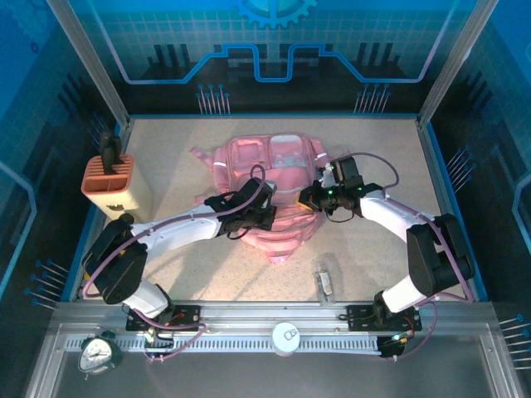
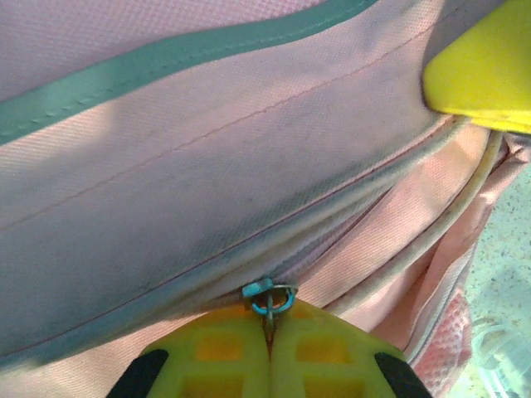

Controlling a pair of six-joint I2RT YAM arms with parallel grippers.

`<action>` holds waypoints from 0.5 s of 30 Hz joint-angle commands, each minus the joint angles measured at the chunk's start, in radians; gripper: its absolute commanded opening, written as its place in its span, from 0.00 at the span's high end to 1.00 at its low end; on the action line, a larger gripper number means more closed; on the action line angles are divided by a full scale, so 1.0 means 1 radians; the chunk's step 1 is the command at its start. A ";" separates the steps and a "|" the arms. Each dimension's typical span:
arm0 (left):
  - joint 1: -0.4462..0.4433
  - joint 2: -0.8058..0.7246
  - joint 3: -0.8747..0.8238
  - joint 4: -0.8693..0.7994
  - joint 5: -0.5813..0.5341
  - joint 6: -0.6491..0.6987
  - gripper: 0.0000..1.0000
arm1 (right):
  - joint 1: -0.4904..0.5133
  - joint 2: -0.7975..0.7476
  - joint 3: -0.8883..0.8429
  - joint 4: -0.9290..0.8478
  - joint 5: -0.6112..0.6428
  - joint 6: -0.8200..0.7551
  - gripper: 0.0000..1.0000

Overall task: Pack the student bag
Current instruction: Unzip the student bag at the top-center of the table.

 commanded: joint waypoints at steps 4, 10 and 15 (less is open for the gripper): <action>0.068 -0.106 -0.060 -0.122 -0.048 0.170 1.00 | -0.087 0.045 0.097 -0.047 0.118 -0.145 1.00; 0.185 -0.114 -0.093 -0.108 -0.050 0.247 1.00 | -0.106 0.073 0.165 -0.042 0.151 -0.226 1.00; 0.257 -0.075 -0.094 -0.038 -0.046 0.341 1.00 | -0.109 0.148 0.267 -0.095 0.139 -0.305 1.00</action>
